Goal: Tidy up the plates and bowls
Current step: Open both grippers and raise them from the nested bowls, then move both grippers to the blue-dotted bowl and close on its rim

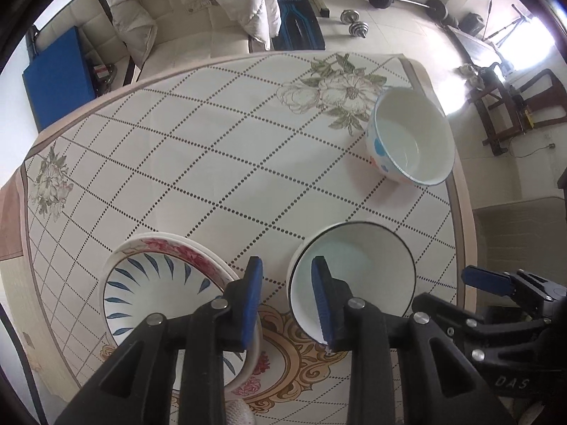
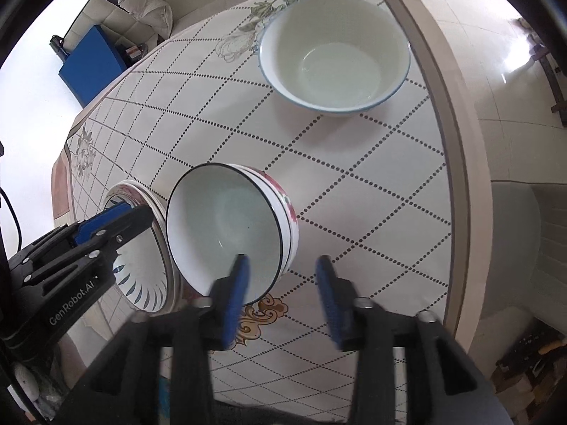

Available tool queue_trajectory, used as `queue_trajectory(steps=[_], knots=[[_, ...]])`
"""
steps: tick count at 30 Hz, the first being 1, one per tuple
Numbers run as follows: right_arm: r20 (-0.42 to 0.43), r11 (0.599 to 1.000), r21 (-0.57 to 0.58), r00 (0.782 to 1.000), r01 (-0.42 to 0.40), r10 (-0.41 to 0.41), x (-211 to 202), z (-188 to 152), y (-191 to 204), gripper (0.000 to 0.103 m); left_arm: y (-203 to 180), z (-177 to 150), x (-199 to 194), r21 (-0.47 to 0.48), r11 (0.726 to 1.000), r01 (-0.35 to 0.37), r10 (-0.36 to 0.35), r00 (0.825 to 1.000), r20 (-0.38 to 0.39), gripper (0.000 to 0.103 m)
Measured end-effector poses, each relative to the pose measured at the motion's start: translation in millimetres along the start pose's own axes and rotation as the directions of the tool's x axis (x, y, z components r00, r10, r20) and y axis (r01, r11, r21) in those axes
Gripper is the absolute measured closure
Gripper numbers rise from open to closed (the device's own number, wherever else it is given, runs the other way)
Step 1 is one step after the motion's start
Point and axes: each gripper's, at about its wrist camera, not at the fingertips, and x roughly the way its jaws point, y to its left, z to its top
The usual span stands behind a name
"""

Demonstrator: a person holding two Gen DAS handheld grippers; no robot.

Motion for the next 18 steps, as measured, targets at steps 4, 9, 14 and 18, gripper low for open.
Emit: queue_trajectory(steps=[4, 9, 14, 18], knots=[[0.050, 1.000, -0.003, 0.999, 0.009, -0.009, -20.1, 3.7, -5.8, 0.011, -3.6, 18.3, -10.6, -0.024, 0.999, 0.037, -0.035, 0.998, 0.051, 0.019], [0.110, 0.999, 0.029, 0.993, -0.033, 0.030, -37.1, 22.8, -26.5, 0.009, -13.9, 50.9, -15.5, -0.035, 0.998, 0.058, -0.055, 0.996, 0.077, 0.019], [0.158, 0.997, 0.076, 0.987, -0.023, 0.011, -46.1, 51.1, -55.8, 0.009, -25.1, 88.3, -11.2, -0.022, 0.997, 0.068, -0.066, 0.994, 0.083, 0.019], [0.119, 0.989, 0.131, 0.992, -0.064, 0.048, -43.8, 80.8, -83.2, 0.009, -34.9, 117.8, 3.3, -0.029, 0.999, 0.042, -0.040, 0.997, 0.072, 0.019]])
